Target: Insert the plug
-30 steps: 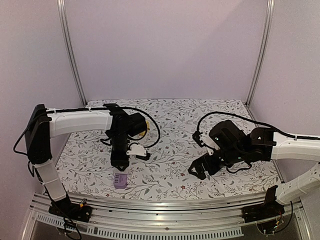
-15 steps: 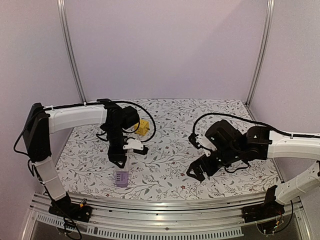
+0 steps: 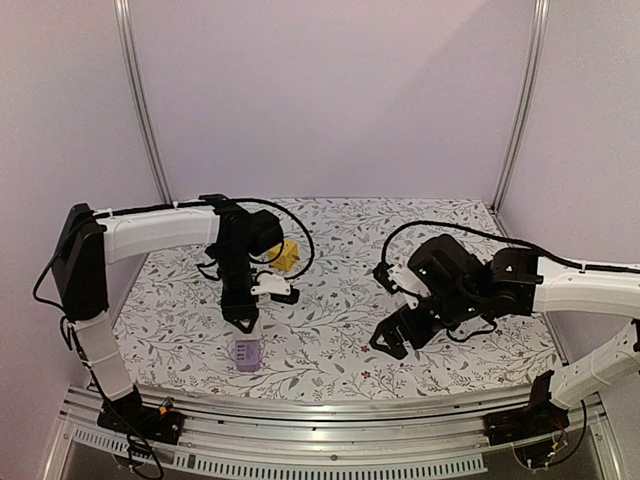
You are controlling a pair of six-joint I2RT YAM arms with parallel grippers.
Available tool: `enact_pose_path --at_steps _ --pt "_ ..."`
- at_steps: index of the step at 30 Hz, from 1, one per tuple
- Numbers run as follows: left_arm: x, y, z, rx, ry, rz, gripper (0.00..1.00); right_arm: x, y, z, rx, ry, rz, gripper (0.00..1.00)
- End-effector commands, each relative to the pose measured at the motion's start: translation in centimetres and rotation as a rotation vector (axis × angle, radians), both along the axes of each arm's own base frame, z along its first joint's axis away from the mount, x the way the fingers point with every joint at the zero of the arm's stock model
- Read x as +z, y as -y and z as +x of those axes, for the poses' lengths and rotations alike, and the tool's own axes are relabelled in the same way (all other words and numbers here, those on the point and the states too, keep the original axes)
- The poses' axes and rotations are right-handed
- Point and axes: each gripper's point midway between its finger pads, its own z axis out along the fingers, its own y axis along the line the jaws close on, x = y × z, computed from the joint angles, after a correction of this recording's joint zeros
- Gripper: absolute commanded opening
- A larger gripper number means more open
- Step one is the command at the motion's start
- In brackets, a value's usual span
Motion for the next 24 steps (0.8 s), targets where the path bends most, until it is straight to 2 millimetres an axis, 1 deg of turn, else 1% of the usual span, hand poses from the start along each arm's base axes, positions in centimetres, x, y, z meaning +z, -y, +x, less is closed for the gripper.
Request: enact_pose_path --at_steps 1,4,6,10,13,16,20,23,24 --pt "-0.6 -1.3 -1.7 0.07 -0.133 0.028 0.0 1.7 -1.1 0.6 0.014 0.047 0.033 0.99" --pt "2.1 0.1 -1.7 0.141 -0.159 -0.121 0.0 1.7 -1.6 0.8 0.023 0.049 0.032 0.99" --pt "3.1 0.3 -1.8 0.164 -0.149 -0.162 0.0 1.7 -2.0 0.9 0.029 0.047 0.037 0.99" --pt "4.4 -0.8 -2.0 0.18 -0.113 -0.131 0.0 1.7 -2.7 1.0 0.038 0.044 0.049 0.99" --pt "5.0 -1.5 -2.3 0.192 -0.108 -0.132 0.0 1.7 -3.2 0.9 0.051 0.04 0.064 0.99" --pt "6.1 -1.2 -2.3 0.233 -0.102 -0.192 0.0 1.9 -3.9 0.7 0.083 0.032 0.088 0.99" --pt "7.1 -0.9 -2.5 0.257 -0.092 -0.24 0.0 2.5 -4.8 1.0 0.102 0.047 0.102 0.99" --pt "8.3 0.0 -2.9 0.265 -0.105 -0.313 0.0 2.9 -5.7 1.1 0.119 0.046 0.12 0.99" --pt "9.0 0.5 -3.2 0.261 -0.114 -0.352 0.0 3.2 -6.2 1.1 0.132 0.044 0.138 0.99"
